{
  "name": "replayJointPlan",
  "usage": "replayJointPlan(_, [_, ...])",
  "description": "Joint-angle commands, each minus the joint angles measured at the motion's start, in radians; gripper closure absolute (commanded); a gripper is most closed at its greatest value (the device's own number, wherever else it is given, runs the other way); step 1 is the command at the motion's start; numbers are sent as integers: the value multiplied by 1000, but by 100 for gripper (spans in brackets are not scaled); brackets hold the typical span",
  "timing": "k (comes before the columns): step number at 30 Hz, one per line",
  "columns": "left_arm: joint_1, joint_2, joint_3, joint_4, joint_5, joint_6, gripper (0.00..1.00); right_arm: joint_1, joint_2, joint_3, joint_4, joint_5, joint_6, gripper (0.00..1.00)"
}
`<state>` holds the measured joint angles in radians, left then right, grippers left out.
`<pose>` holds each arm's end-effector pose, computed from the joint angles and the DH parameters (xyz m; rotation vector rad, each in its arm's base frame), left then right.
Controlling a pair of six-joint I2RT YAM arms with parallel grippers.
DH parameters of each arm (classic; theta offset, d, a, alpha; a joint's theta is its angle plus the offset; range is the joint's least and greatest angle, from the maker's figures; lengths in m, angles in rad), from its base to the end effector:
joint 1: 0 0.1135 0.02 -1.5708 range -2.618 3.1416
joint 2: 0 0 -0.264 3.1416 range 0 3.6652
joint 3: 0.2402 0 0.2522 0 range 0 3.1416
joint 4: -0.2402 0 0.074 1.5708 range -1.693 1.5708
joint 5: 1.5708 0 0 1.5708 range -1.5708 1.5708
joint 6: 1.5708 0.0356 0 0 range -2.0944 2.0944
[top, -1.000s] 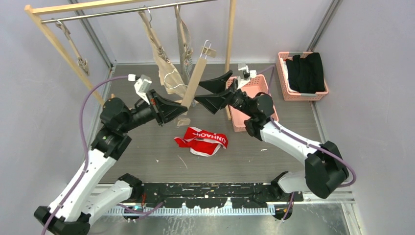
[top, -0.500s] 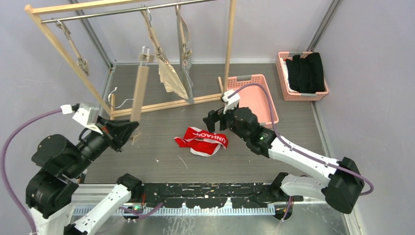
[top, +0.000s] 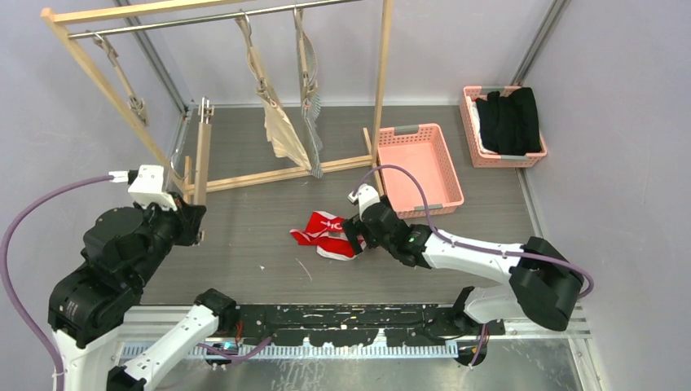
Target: Remove the underwear clipped to the hanger
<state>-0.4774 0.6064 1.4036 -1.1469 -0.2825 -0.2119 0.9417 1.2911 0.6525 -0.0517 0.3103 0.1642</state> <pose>0.0338 -0.0063 0.4441 0.0642 1.9098 -0.1951 0.1634 0.2061 0.2007 -0.6926 2.1242 0.2547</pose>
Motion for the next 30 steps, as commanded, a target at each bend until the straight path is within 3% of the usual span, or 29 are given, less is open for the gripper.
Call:
replayJointPlan(1, [2, 48, -15, 45, -118, 15, 100, 4, 71, -10, 72, -50, 28, 0])
replayJointPlan(4, [2, 103, -37, 78, -148, 43, 100, 5, 151, -8, 106, -82, 54, 0])
replayJointPlan(6, [3, 146, -50, 113, -140, 65, 100, 4, 197, 1, 115, -83, 68, 14])
replayJointPlan(9, [4, 209, -62, 180, -96, 92, 100, 5, 240, 29, 97, -82, 84, 60])
replayJointPlan(10, [3, 232, -60, 198, -94, 97, 100, 5, 238, 35, 93, -82, 86, 82])
replayJointPlan(11, [4, 256, -53, 210, -95, 105, 100, 6, 224, 37, 90, -79, 88, 95])
replayJointPlan(12, [7, 290, -43, 218, -99, 113, 100, 4, 207, 38, 86, -66, 91, 98])
replayJointPlan(16, [75, 361, 9, 244, -56, 147, 100, 5, 87, 49, 48, -13, 78, 99])
replayJointPlan(22, [374, 405, 75, 246, 245, 169, 100, 5, -139, 105, -8, 181, 5, 99])
replayJointPlan(30, [391, 419, 225, 189, 331, 180, 100, -21, -281, 257, 36, 523, -209, 99])
